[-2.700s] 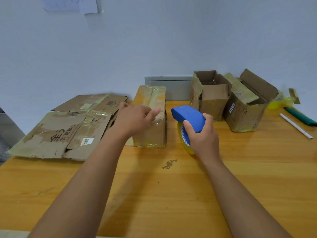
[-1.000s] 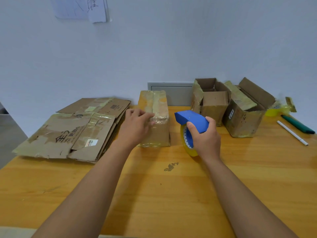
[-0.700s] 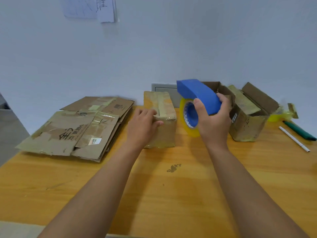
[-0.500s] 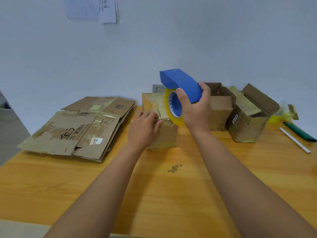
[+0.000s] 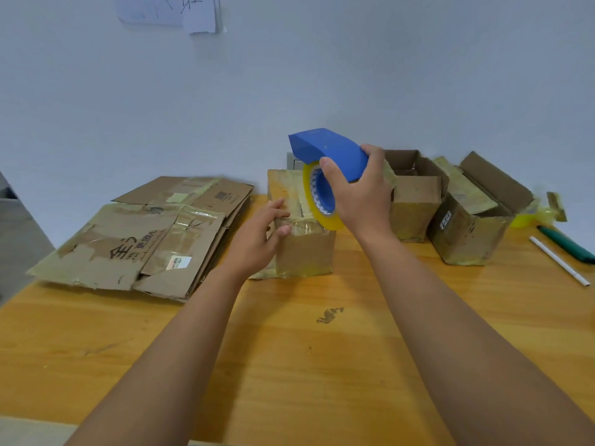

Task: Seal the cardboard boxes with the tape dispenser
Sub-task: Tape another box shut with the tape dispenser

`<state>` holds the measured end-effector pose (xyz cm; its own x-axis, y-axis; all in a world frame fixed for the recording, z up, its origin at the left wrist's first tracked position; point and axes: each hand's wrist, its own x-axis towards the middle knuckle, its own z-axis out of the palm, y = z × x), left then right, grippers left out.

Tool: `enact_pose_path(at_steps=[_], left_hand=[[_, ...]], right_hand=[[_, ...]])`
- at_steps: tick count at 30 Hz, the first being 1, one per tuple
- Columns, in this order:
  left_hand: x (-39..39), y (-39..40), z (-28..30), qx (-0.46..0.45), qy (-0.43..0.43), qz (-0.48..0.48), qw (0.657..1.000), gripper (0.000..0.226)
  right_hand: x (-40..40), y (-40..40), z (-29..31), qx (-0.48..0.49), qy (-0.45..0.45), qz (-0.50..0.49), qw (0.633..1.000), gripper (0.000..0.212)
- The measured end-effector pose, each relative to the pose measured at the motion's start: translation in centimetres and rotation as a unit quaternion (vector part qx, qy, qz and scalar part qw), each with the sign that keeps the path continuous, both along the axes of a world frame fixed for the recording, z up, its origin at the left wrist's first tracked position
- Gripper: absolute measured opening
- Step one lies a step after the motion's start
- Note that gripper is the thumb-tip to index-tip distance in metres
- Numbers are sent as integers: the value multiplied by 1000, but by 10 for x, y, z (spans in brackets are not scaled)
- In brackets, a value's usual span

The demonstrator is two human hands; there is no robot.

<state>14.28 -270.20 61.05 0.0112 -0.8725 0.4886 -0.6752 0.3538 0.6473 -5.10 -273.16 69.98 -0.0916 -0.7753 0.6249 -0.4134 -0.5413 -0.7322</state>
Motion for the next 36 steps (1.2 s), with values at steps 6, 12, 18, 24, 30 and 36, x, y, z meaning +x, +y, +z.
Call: enact_pose_path(at_steps=[6,12,18,24,30,36], left_hand=[[-1,3,-4,4,30,11,999,39],[-10,3,-5,-19,31,40,999,35],[-16,2,-3,-25,17,62,998,37],[6,5,2,33,133,-10,991,39],[11,4,-3,36,192,-37,980,23],[17,8,-7,63,183,-74,978,34]], right_hand=[[6,-2,3,-6,17,-1,1000,61],[5,-4,4,5,2,-2,1000,60],[7,-4,5,3,17,-6,1000,61],[5,-6,6,5,19,-2,1000,60],[4,-9,5,8,13,1,1000,58],[3,-11,5,13,7,1,1000,59]])
